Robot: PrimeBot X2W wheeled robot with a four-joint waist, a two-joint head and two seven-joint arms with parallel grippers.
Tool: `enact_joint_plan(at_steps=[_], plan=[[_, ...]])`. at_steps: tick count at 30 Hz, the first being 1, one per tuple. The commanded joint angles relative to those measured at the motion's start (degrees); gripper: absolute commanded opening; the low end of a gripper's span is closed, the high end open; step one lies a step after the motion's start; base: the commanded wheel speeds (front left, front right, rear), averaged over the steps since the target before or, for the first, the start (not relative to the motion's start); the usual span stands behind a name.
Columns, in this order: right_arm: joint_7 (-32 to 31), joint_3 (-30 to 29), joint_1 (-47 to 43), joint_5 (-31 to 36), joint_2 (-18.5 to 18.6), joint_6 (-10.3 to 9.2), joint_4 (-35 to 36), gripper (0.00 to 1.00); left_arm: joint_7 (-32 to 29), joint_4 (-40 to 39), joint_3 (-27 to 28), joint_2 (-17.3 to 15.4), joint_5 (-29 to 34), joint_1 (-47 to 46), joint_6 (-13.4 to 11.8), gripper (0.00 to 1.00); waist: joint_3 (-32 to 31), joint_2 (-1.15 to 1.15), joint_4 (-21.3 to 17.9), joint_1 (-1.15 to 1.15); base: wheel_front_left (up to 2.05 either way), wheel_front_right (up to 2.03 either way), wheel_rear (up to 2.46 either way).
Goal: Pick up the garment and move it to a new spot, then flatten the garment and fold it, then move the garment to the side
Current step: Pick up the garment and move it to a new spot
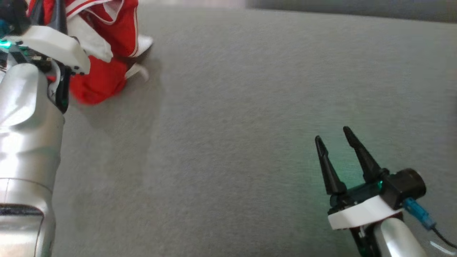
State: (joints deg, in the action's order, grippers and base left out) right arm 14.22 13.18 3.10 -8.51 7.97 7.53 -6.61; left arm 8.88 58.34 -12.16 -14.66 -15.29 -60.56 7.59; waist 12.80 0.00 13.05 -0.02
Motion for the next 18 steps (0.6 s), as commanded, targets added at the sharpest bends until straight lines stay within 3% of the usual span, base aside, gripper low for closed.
enact_joint_plan(at_steps=[1, 12, 18], plan=[[0.75, 1.21, -0.53, -0.32, -0.66, -0.04, 1.99, 1.0, -0.91, -4.24, -0.49, -3.66, -1.15, -1.14, -0.11, 0.0, -7.86, 0.0, -8.42, 0.02, 0.0, 0.0, 0.0], [0.77, 0.22, -2.18, -1.01, -3.74, -0.04, 3.61, 1.0, -10.84, -24.55, -7.24, -4.69, -8.15, 2.6, -0.11, 0.0, -10.3, 0.0, -16.01, 0.02, 0.0, 0.0, 0.0], [0.77, 0.61, -1.42, -1.44, -4.58, -0.04, 3.95, 1.0, -13.98, -29.18, -8.12, -4.1, -9.71, 8.72, -0.87, 0.0, -8.13, 0.0, -17.75, 0.02, 0.0, 0.0, 0.0]])
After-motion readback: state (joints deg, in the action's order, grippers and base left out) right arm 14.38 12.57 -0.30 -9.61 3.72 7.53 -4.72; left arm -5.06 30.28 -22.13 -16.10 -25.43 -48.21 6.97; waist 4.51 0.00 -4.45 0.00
